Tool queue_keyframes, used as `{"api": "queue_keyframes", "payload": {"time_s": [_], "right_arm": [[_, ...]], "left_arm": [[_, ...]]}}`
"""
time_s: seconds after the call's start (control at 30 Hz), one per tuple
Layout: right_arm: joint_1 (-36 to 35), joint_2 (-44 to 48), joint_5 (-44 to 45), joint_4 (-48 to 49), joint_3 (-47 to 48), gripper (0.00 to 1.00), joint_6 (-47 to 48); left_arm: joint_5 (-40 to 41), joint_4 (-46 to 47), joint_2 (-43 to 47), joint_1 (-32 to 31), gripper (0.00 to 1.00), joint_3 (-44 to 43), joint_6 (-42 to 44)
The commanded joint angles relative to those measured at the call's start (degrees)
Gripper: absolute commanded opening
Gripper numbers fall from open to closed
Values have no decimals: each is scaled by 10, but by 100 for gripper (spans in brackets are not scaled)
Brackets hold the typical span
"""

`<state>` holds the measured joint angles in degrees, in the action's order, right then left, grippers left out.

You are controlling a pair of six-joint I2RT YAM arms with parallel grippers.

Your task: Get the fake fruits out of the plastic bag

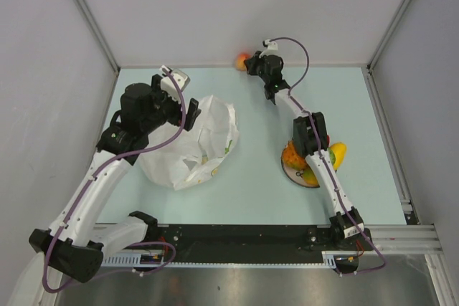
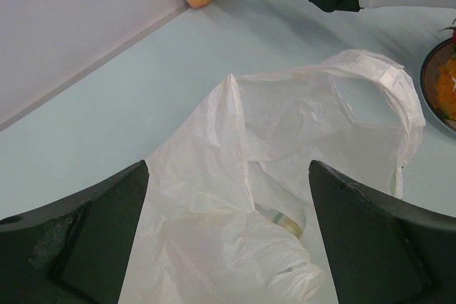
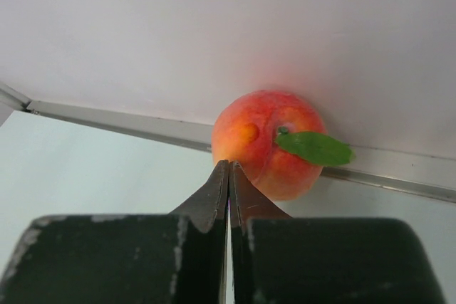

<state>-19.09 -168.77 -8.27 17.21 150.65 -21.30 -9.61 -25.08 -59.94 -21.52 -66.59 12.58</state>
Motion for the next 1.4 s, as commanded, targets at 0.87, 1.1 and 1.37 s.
{"api": "queue_keyframes", "payload": {"time_s": [0.87, 1.1, 1.37], "right_arm": [[-18, 6, 151, -24, 17, 98, 33], [-17, -16, 149, -2, 48, 85, 45], [-16, -20, 111, -10, 59, 65, 47]], "left_arm": [[5, 10, 68, 5, 100, 49, 26], [27, 5, 97, 9, 100, 65, 49], [48, 7, 141, 13, 100, 92, 76]]}}
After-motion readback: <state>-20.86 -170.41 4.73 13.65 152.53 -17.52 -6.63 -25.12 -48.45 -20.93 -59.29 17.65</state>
